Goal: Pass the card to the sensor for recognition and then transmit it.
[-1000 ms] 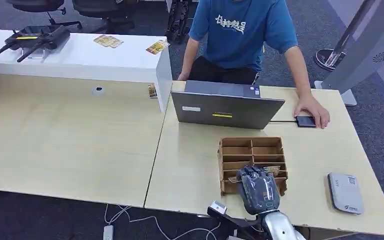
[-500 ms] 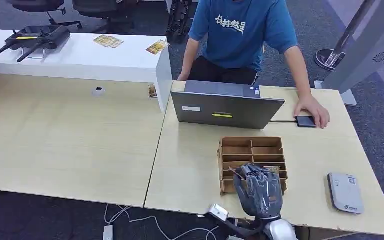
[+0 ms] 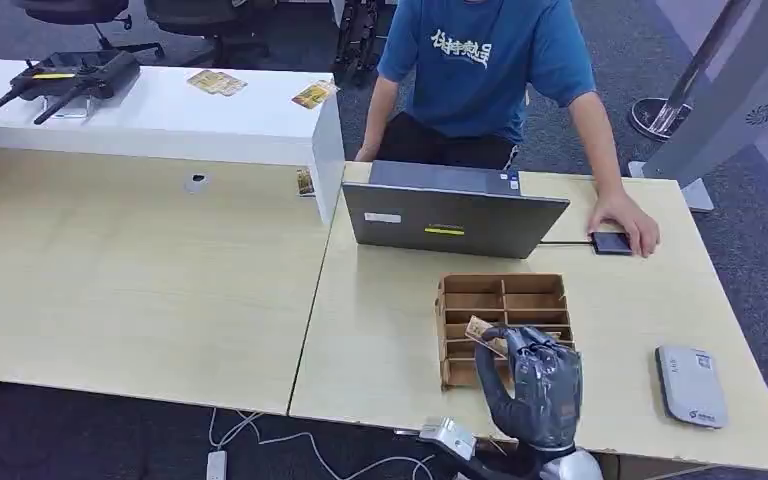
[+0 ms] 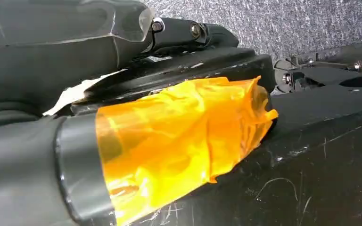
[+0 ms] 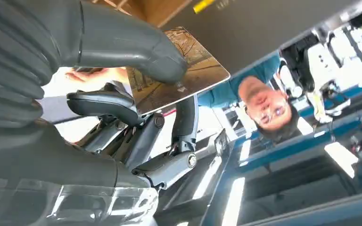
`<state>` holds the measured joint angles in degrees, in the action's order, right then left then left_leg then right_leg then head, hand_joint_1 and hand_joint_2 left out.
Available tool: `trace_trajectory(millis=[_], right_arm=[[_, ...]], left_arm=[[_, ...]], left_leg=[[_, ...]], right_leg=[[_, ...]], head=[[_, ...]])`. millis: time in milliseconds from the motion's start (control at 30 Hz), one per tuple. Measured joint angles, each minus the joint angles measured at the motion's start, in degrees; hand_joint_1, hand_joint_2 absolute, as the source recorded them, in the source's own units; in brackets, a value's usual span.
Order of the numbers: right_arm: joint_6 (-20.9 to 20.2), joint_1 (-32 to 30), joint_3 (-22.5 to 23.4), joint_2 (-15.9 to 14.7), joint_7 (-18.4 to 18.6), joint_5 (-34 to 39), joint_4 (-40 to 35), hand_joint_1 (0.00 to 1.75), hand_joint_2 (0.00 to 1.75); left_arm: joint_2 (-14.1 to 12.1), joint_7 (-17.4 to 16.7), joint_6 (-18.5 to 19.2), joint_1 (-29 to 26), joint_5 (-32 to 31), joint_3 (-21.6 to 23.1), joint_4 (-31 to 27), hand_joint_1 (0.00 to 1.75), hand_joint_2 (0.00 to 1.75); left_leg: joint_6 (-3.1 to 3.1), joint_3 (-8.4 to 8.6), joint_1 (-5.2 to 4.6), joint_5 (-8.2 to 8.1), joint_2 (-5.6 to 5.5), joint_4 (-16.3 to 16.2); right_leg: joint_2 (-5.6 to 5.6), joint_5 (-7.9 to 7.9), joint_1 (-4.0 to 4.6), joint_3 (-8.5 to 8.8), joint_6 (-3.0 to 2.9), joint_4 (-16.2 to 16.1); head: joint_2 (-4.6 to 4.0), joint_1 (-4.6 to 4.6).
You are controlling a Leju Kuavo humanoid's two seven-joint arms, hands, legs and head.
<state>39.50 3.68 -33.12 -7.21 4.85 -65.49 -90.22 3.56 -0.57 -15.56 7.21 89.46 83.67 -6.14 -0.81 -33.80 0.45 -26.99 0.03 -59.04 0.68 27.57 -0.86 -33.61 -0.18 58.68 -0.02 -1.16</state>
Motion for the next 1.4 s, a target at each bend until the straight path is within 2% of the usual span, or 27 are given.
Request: trace_trajectory(millis=[200,367,533,667,833,1000,1167,1400], right_arm=[[0.02,0.04,1.90,1.64,-3.39,5.07,-1.82,1.75,1.75],[0.11,2.27,3.17,3.30,-4.26,7.91,-1.95,1.75,1.75],[-0.18,6.91,3.98,4.72,-5.91,12.97,-0.70,1.75,1.75],[-0.68,11.58,5.03,5.36,-8.00,16.70,3.51,1.75,1.75],[-1.24,13.50,5.29,5.94,-8.09,17.31,5.50,1.75,1.75],[-4.26,22.70,6.32,7.13,-5.57,18.63,12.05,1.75,1.75],[-5.03,29.75,6.95,8.35,-3.52,17.47,17.70,1.75,1.75],[-5.25,32.81,7.48,9.16,-3.15,17.25,21.13,1.75,1.75]], left_arm=[[0.00,0.00,0.00,0.00,-0.09,0.00,0.00,0.00,0.00],[0.00,-0.02,0.00,0.01,-0.33,0.00,0.00,0.00,0.00],[0.00,-0.53,0.00,0.10,-1.60,0.15,0.00,0.00,0.00],[-0.02,-0.72,0.04,0.11,-2.49,0.37,0.00,0.00,0.00],[0.00,-0.85,0.04,0.12,-2.93,0.41,0.00,0.00,0.00],[-0.02,-1.77,0.18,0.30,-5.12,0.44,0.00,0.00,0.00],[-0.02,-2.34,0.22,0.34,-6.95,0.44,0.00,0.00,0.00],[-0.02,-2.36,0.22,0.37,-7.19,0.44,0.00,0.00,0.00]], left_leg=[[0.00,0.00,0.00,0.00,0.00,0.00],[0.00,0.00,0.00,0.01,-0.01,0.00],[-0.02,0.01,0.00,0.02,0.01,0.00],[-0.01,0.02,0.00,0.05,0.01,0.00],[-0.02,-0.07,-0.01,0.06,-0.04,0.00],[-0.02,-0.05,-0.02,0.16,0.02,-0.01],[-0.06,-0.05,-0.01,0.22,0.00,-0.01],[-0.06,-0.07,-0.01,0.22,0.00,-0.01]], right_leg=[[0.00,-0.01,0.00,0.02,0.00,0.00],[0.01,-0.02,0.00,0.02,0.01,0.00],[-0.03,-0.03,0.00,0.02,0.01,0.01],[-0.03,-0.05,-0.01,0.02,0.02,0.01],[0.00,-0.05,0.00,0.01,0.02,0.03],[-0.07,-0.14,-0.01,-0.08,-0.08,0.04],[-0.05,-0.18,-0.01,-0.08,-0.04,0.04],[-0.05,-0.18,-0.01,-0.08,-0.04,0.04]], head=[[0.00,0.02],[0.00,0.02],[0.00,0.02],[0.00,0.00],[0.00,0.00],[0.00,0.02],[0.00,0.02],[0.00,0.00]])
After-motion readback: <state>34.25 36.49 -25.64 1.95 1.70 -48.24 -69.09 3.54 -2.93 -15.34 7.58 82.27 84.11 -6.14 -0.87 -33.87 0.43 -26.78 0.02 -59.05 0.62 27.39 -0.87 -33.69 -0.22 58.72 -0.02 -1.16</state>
